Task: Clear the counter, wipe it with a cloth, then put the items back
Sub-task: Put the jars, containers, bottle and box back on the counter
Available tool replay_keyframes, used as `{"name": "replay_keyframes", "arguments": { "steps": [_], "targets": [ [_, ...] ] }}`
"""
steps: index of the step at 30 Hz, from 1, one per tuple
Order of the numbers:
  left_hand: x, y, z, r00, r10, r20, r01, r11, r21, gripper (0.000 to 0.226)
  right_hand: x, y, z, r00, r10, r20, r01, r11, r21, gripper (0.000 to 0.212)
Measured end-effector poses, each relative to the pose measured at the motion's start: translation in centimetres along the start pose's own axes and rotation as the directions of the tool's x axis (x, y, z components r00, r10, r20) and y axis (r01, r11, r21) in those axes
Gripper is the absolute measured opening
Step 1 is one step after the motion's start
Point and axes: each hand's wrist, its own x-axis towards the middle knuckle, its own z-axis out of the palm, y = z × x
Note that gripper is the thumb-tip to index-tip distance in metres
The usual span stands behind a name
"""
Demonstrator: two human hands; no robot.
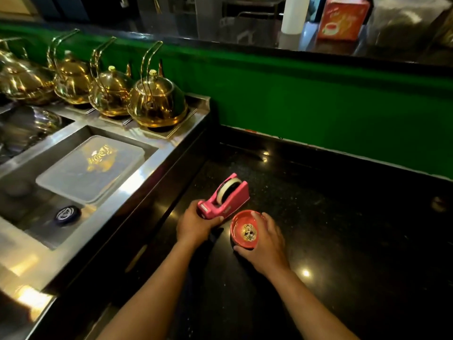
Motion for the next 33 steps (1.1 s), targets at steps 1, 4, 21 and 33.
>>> {"name": "replay_keyframes", "arguments": {
  "steps": [1,4,21,33],
  "targets": [
    [0.4,-0.1,0.1,1.000,0.005,0.009,-0.005,1.000,-0.021,0.057,0.1,0.0,0.2,1.000,0.009,-0.014,-0.009,1.000,-0.006,0.109],
    [0.6,-0.3,0.0,0.999,0.032,0.044,-0.028,0.996,-0.085,0.047,0.3,0.0,0.4,0.999,0.011,-0.052,-0.011,1.000,0.009,0.109],
    [0.8,11.4,-8.1,0.844,0.325,-0.427,-0.463,0.844,-0.271,0.033,8.8,-7.4,-13.5,0.798,-0.079,-0.597,0.231,0.955,0.183,0.088],
    [9.9,29.9,-19.1,0.625,0.391,-0.675,-0.637,0.756,-0.152,0.043,21.8,-22.9,-26.1,0.617,-0.186,-0.765,0.375,0.924,0.078,0.058]
  ]
}}
